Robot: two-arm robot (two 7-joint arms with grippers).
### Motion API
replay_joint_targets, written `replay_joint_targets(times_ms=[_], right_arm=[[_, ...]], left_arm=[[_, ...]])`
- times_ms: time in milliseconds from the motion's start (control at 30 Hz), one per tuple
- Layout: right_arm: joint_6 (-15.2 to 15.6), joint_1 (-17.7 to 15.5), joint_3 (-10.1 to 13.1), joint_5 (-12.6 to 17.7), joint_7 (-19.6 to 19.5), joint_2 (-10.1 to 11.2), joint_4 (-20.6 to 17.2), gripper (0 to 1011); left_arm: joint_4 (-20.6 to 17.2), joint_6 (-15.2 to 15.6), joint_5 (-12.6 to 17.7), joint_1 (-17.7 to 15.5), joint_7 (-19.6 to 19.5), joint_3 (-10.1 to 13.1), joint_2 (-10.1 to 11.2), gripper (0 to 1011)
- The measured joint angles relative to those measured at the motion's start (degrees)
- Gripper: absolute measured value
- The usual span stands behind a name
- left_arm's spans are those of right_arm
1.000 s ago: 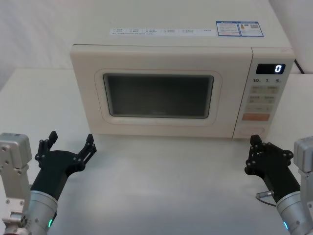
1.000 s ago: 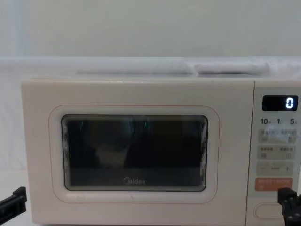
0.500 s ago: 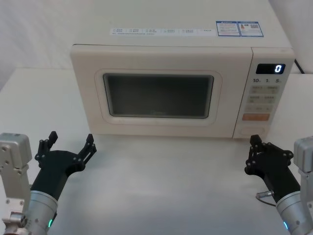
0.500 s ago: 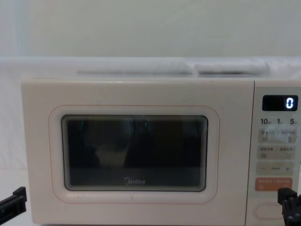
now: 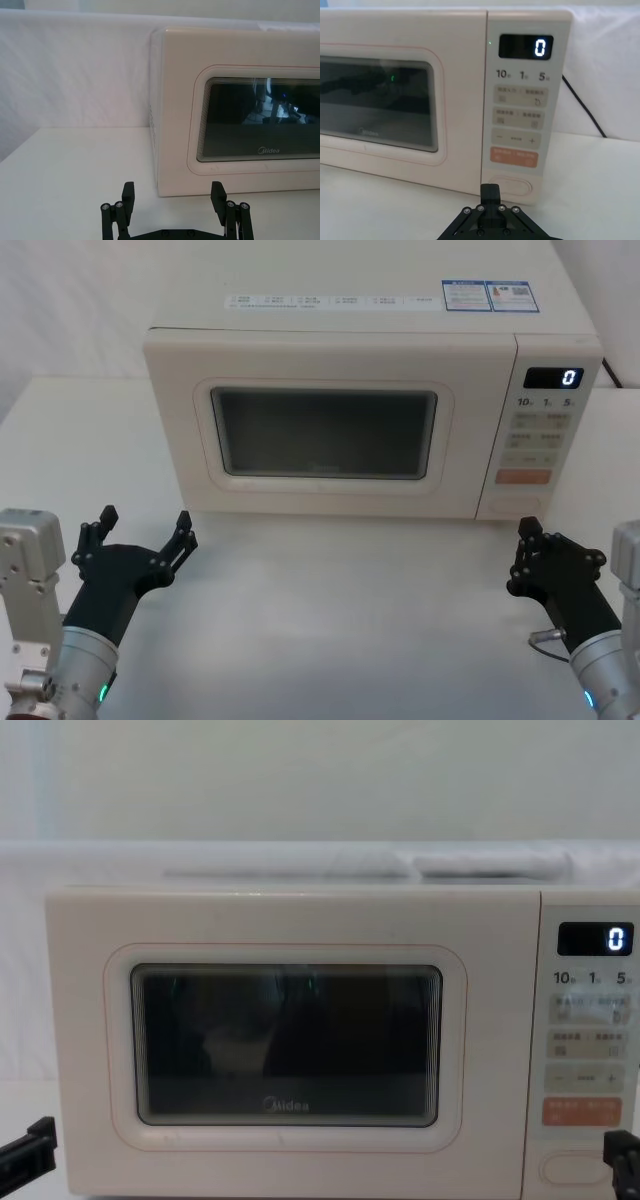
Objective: Press the button to open the microwave door with one hand; close the microwave door with the other hand.
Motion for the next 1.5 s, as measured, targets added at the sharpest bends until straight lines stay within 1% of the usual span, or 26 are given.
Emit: replay_joint_targets(times_ms=[100, 267, 367, 500, 567, 600, 800, 933, 1333, 1500], right_arm=[[0.4, 0.5, 0.9, 0.3, 1.0, -0.4, 1.1, 0], [1.2, 1.6, 1.6, 0.2, 2.1, -0.7, 2.5, 0], [1.8, 2.8, 2.1, -0.2, 3.0, -0.9, 4.2, 0], [2.3, 3.8, 2.5, -0.5, 3.8, -1.2, 5.5, 0], [2.7, 5.0, 2.8, -0.5, 4.6, -1.4, 7.1, 0], [2.7, 5.0, 2.8, -0.5, 4.6, -1.4, 7.1, 0], [3.0, 7.5, 3.1, -0.7, 5.5, -1.9, 10.4, 0], [3.0, 8.6, 3.3, -1.0, 5.7, -2.2, 11.9, 0], [3.2, 11.3, 3.5, -1.2, 6.3, -2.5, 15.1, 0], [3.4, 12.3, 3.8, -0.7, 6.8, -2.8, 16.3, 0]], left_arm=[[0.0, 0.0, 0.0, 0.0, 0.0, 0.0, 0.0, 1001], [0.0, 0.0, 0.0, 0.0, 0.0, 0.0, 0.0, 1001], [0.0, 0.0, 0.0, 0.0, 0.0, 0.0, 0.0, 1001], [0.0, 0.0, 0.0, 0.0, 0.0, 0.0, 0.0, 1001], [0.0, 0.0, 0.0, 0.0, 0.0, 0.0, 0.0, 1001], [0.0, 0.0, 0.0, 0.0, 0.0, 0.0, 0.0, 1001], [0.0, 0.0, 0.0, 0.0, 0.0, 0.0, 0.0, 1001], [0.0, 0.0, 0.0, 0.0, 0.0, 0.0, 0.0, 1001], [0.0, 0.0, 0.0, 0.0, 0.0, 0.0, 0.0, 1001], [0.0, 0.0, 0.0, 0.0, 0.0, 0.0, 0.0, 1001]])
